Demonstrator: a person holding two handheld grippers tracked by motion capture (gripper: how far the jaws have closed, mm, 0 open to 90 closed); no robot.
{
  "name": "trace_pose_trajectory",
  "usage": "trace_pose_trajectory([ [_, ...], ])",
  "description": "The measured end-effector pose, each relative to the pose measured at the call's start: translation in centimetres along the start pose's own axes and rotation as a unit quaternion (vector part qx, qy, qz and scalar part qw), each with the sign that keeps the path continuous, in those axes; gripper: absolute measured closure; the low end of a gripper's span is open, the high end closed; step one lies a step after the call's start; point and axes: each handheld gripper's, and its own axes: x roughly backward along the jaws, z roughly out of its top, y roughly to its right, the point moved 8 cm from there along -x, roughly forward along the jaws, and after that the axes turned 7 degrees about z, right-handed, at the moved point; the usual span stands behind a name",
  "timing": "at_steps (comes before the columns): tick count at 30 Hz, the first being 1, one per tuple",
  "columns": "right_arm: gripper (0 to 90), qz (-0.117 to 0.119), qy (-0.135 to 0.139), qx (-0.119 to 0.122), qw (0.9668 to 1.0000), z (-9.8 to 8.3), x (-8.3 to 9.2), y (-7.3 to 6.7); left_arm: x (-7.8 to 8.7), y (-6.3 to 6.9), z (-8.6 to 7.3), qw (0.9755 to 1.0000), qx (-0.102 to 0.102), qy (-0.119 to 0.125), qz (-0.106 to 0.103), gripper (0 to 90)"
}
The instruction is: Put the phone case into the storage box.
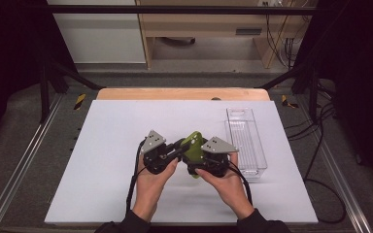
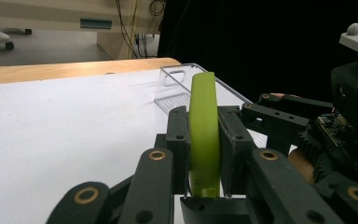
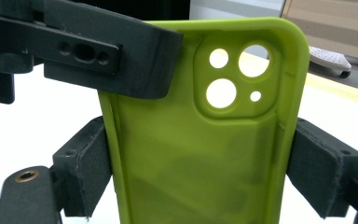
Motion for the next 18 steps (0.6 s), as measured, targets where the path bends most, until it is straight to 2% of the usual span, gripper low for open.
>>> trace_pose_trajectory([
  [9,16.2,-0.008,-0.004,-0.002,1.0000,0.5,-0.5,0.2,1.4,-0.8,0.9,0.9998,-0.001,0.018,0.005,74.3],
  [15,16.2,-0.019,-0.010,-0.015,0.9997,0.6,-0.3,1.4,2.9,-1.7,1.7,0.9991,-0.001,0.039,0.015,73.2],
  [18,16.2,-0.024,-0.011,-0.015,0.9995,0.9,-0.1,1.9,3.3,-2.2,1.8,0.9984,-0.015,0.046,0.029,69.8],
])
